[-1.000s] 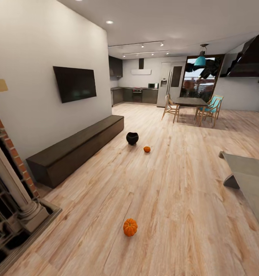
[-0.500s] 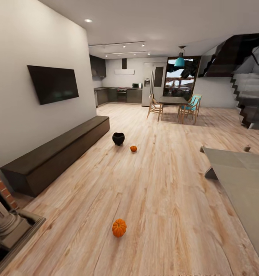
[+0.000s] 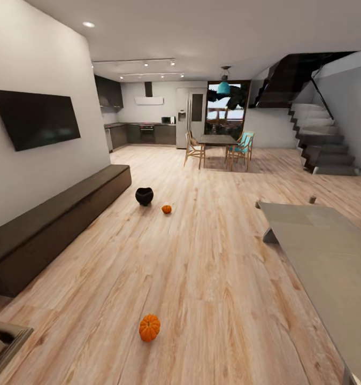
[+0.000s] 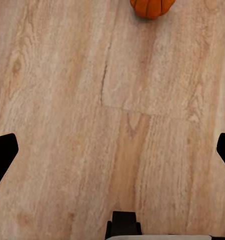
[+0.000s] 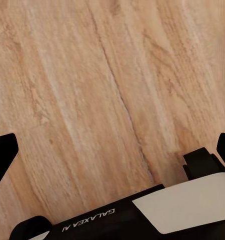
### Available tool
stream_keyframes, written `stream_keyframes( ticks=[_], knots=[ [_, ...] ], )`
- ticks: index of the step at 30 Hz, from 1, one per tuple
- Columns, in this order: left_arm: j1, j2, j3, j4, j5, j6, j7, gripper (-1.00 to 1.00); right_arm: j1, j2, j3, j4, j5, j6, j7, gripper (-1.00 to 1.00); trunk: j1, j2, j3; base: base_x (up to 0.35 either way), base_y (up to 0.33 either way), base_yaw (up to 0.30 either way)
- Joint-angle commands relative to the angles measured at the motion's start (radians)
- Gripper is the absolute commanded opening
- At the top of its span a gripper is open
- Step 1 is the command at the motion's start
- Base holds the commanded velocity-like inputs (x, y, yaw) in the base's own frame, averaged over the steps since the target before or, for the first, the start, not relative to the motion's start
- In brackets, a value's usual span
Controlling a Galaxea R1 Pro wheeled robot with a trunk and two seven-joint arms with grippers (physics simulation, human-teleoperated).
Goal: Place each of the two pumpkins and all three candles from the living room inside a cabinet in the living room (use any cabinet), then make sure every cabinet is closed, and position the cauldron so it is next to a table in the living room.
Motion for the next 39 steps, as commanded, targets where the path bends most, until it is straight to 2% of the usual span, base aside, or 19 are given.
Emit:
stream_keyframes(
  ticks=[1, 9, 22, 39],
  knots=[
    [0.0, 0.0, 0.0, 0.0, -0.001, -0.003, 0.001, 1.0, 0.0, 0.0, -0.002, -0.002, -0.008, 0.005, -0.001, 1.0, 0.0, 0.0, -0.001, 0.3, 0.0, -0.263],
    [0.0, 0.001, 0.001, 0.0, -0.001, -0.004, 0.001, 1.0, 0.0, 0.001, -0.001, -0.004, -0.007, 0.004, -0.003, 1.0, 0.0, 0.0, 0.002, 0.322, 0.0, -0.252],
    [0.0, 0.001, 0.001, 0.0, -0.001, -0.004, 0.001, 1.0, 0.0, 0.003, 0.0, -0.004, -0.005, 0.004, -0.003, 1.0, 0.0, 0.0, 0.002, 0.311, 0.0, -0.025],
    [0.0, 0.0, 0.001, 0.0, -0.001, -0.004, 0.001, 1.0, 0.0, 0.004, 0.0, -0.004, -0.005, 0.004, -0.003, 1.0, 0.0, 0.0, 0.002, 0.036, -0.082, -0.111]
  ],
)
